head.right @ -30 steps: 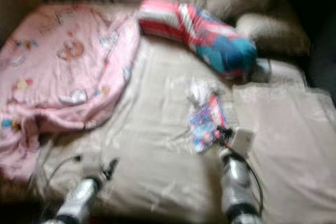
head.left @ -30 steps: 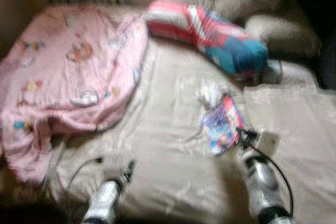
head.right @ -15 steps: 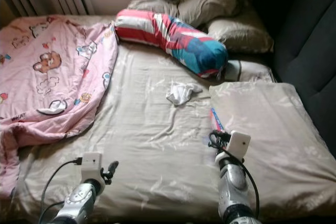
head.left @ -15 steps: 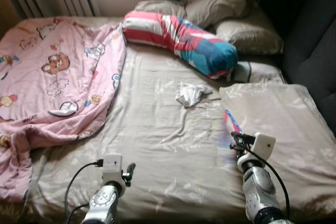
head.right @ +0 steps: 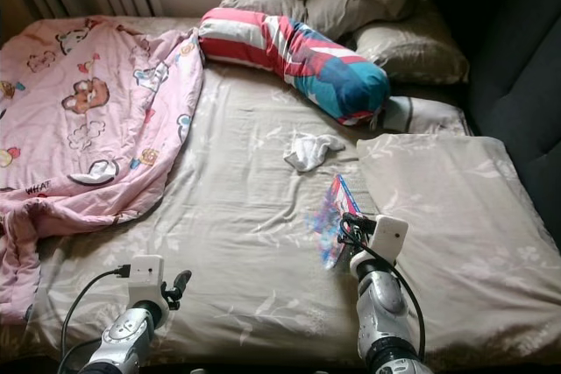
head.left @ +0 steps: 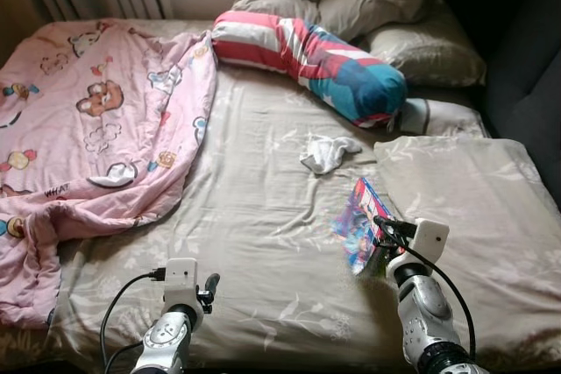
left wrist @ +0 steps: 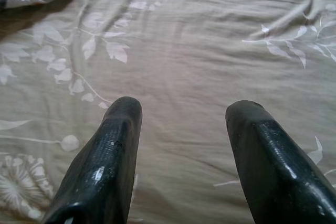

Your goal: Clean up the room

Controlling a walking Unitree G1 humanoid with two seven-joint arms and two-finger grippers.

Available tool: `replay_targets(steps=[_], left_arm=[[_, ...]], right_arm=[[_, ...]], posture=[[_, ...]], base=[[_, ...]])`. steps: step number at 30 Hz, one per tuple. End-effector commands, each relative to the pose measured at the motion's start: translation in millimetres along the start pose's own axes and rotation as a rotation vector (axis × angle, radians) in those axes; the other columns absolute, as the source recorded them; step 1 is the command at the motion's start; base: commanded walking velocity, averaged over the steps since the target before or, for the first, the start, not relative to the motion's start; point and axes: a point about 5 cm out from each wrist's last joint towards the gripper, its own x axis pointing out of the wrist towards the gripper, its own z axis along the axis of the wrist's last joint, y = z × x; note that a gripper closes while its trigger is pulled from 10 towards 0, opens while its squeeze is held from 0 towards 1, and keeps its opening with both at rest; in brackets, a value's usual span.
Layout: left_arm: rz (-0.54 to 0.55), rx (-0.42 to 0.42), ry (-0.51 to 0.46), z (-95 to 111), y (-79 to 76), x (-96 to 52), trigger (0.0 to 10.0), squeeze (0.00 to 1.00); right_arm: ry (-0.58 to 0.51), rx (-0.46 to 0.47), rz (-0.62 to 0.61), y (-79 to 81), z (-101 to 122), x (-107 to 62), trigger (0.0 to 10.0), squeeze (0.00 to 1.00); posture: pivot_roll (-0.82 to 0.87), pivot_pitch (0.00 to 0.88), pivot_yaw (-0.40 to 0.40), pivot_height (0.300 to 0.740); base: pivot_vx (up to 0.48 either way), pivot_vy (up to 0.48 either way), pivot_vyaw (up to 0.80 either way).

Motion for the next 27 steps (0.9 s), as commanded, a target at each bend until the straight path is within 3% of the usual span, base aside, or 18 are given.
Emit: replay_targets(steps=[1,8,18,27], left_arm=[[0.0,0.013,0.025,-5.4,1.2,-2.0,10.0,0.0],[-0.003,0.015,0.027,-5.8,1.2,-2.2,10.0,0.0],[-0.004,0.018,0.032,-6.7,1.6,-2.6,10.0,0.0],[-0.005,0.02,0.029,-5.7,1.8,-2.2,10.0,0.0]], right_arm=[[-0.02,0.002,0.007,0.0,5.7,2.3,10.0,0.0],[0.028,-0.037,0.01,1.9,2.8,4.4,10.0,0.0],[0.024,-0.038,0.008,2.2,3.2,4.6,10.0,0.0],[0.008,-0.037,0.002,2.4,4.5,4.6,10.0,0.0]], posture=[[-0.06,0.155,0.0,0.74],[-0.06,0.161,0.006,0.731],[-0.06,0.161,0.008,0.701],[-0.06,0.149,0.011,0.701]], base=[[0.0,0.0,0.0],[0.0,0.0,0.0],[0.0,0.0,0.0],[0.0,0.0,0.0]])
